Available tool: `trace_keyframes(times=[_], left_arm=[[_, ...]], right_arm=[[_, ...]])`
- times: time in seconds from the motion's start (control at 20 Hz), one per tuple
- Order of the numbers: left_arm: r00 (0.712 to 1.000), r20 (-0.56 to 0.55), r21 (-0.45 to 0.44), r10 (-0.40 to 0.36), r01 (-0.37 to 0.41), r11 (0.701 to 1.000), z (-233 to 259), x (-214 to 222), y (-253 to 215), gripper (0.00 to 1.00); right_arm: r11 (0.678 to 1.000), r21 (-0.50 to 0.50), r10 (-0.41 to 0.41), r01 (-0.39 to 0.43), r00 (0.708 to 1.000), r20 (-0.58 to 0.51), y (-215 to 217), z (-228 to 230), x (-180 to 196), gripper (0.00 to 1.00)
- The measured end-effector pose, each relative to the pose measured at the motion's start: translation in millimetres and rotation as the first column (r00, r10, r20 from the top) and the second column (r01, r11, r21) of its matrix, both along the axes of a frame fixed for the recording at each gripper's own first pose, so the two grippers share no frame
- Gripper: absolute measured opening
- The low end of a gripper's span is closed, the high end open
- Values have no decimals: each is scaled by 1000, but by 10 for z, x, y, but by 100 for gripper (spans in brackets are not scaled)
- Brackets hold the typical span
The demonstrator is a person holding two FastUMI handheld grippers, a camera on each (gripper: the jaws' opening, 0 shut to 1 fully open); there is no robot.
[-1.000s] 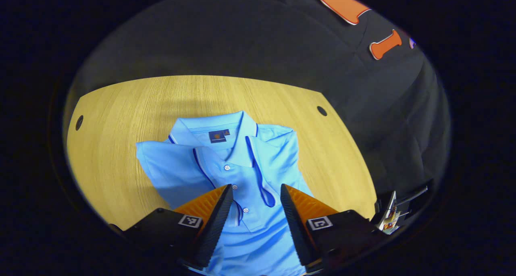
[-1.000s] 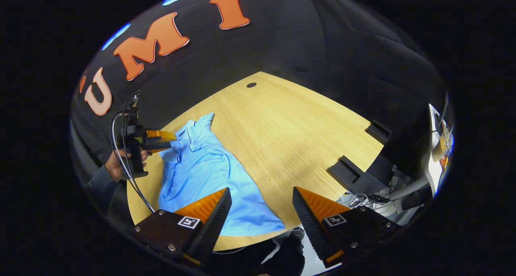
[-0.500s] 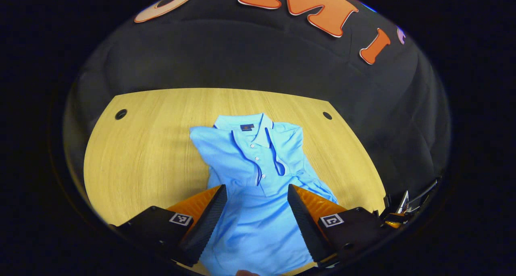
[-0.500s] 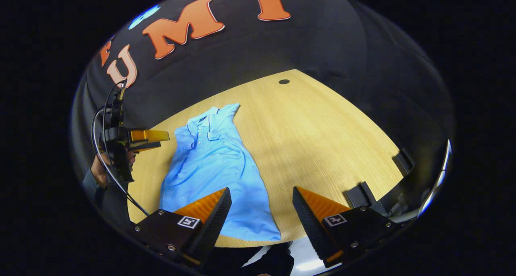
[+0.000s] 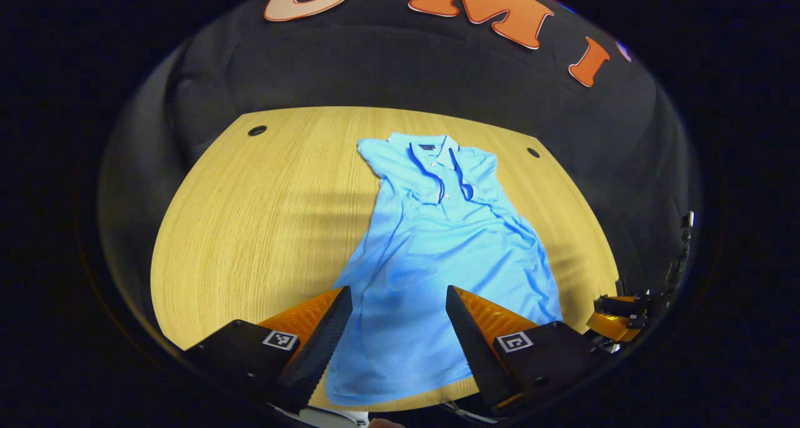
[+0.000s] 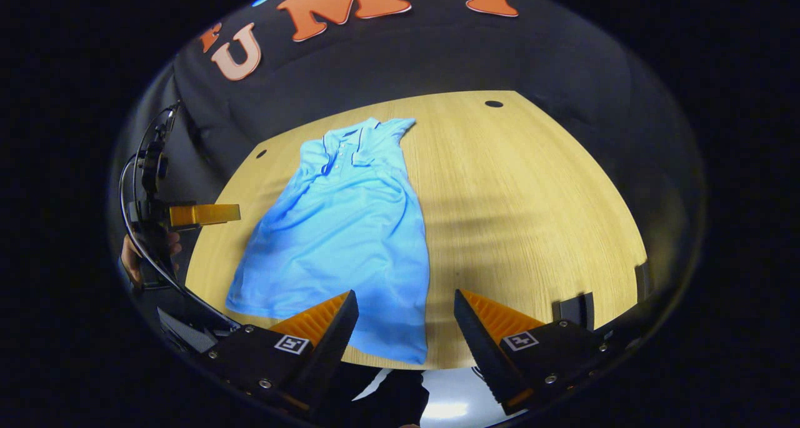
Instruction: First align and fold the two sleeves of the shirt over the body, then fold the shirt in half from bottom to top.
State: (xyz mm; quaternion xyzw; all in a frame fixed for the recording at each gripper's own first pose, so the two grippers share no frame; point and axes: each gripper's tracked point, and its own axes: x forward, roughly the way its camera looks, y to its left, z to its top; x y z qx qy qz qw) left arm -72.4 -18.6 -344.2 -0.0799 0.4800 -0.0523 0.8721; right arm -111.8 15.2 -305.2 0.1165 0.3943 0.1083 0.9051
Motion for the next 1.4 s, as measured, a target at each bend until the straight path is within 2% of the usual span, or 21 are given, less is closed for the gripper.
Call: trace_keyframes(times=[0.25,0.55,0.7,0.85,1.1,1.25,1.4], left_arm=[[998,-50,75,25,-21,997,-241,-599,203,99],[993,-113,118,42,-29,993,-609,-1155,348,99],[995,-88,132,48,-36,991,-755,-1234,426,99],[998,-63,132,20,-11,991,-808,-1286,434,99],[999,-11,157,-34,35,987,-900,-1314,397,100],[997,63,162,-55,44,986,-882,-1226,374,99],[996,78,165,-37,24,986,-900,-1147,324,100]], right_arm=[[997,-23,72,-73,997,-15,124,-225,-129,97],[992,-80,98,-99,995,-23,144,-449,-275,97],[985,-132,106,-107,994,-11,174,-552,-338,96],[983,-139,115,-117,993,-20,255,-638,-443,97],[980,-180,83,-84,996,-15,169,-762,-476,97],[975,-215,59,-57,998,4,99,-799,-363,95],[977,-211,26,-24,1000,11,96,-769,-209,87]])
